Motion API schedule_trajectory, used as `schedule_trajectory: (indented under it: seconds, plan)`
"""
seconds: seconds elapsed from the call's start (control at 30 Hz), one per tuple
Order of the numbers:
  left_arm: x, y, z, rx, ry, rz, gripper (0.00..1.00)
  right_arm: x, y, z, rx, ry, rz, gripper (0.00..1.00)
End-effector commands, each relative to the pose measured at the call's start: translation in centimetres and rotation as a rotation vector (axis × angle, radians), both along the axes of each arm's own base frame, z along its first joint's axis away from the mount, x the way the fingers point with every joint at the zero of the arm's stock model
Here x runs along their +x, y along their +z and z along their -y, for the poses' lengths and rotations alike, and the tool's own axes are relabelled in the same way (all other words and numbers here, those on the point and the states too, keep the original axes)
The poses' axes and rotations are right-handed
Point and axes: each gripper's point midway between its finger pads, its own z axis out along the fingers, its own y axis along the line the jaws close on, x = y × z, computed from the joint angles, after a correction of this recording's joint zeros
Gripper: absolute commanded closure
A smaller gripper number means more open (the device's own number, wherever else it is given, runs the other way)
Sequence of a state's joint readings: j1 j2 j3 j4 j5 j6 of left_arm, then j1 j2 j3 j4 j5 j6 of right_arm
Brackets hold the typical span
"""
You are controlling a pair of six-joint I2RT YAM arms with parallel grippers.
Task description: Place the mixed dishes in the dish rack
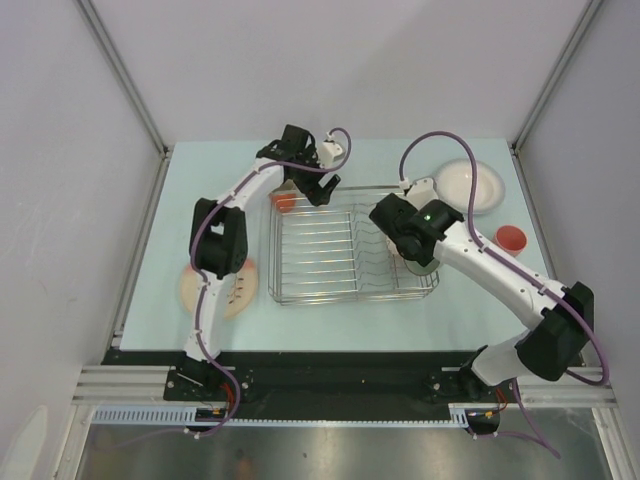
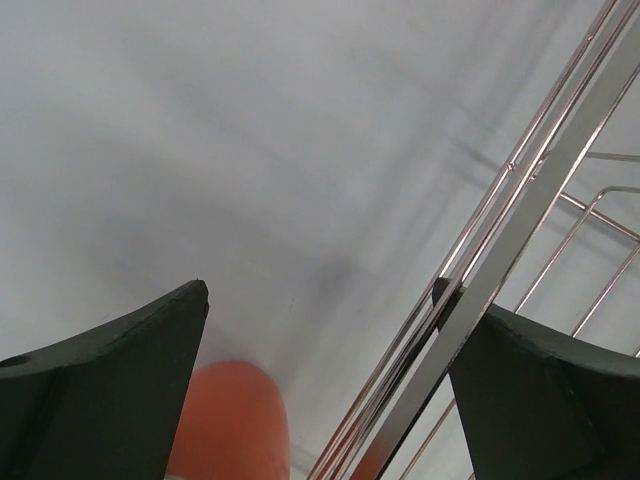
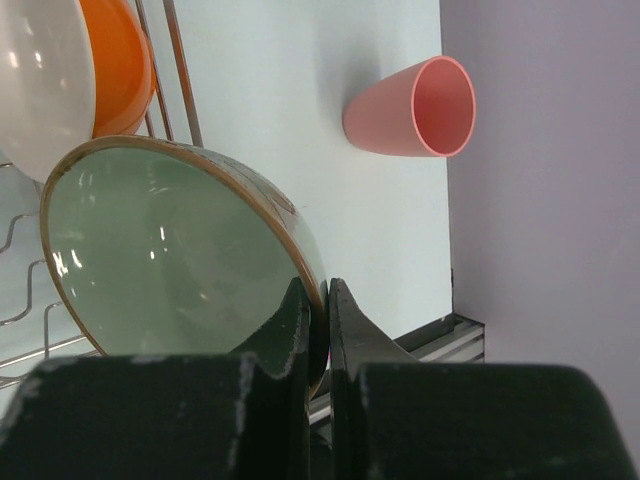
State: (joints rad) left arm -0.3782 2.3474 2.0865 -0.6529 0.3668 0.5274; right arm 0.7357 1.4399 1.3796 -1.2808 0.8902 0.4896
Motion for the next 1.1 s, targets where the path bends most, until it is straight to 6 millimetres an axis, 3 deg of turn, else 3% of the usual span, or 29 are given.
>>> schedule_trajectory:
  seconds: [0.0,0.43,0.67,1.07]
  plan:
    - [0.7,3.1,-0.8,-0.029,0.045,0.068,0.0,0.3,1.3,0.3,-0.06,-0.011,0.067,1.0]
    - [-1.2,6.1,-0.7,-0.105,0.079,0.064,0.0,-0.2,-2.3,-2.4,-0.21,0.062,-0.013,1.0]
    - [-2.1,7.1,-0.5,-0.127,0.059,0.074,0.0,-0.2,-2.6,-2.1,-0.288,0.042,-0.024,1.0]
    - [-2.5,7.7,-1.1,-0.122,0.06,0.112,0.0,-0.4,-4.3,-4.6,-0.384,0.114,-0.059,1.0]
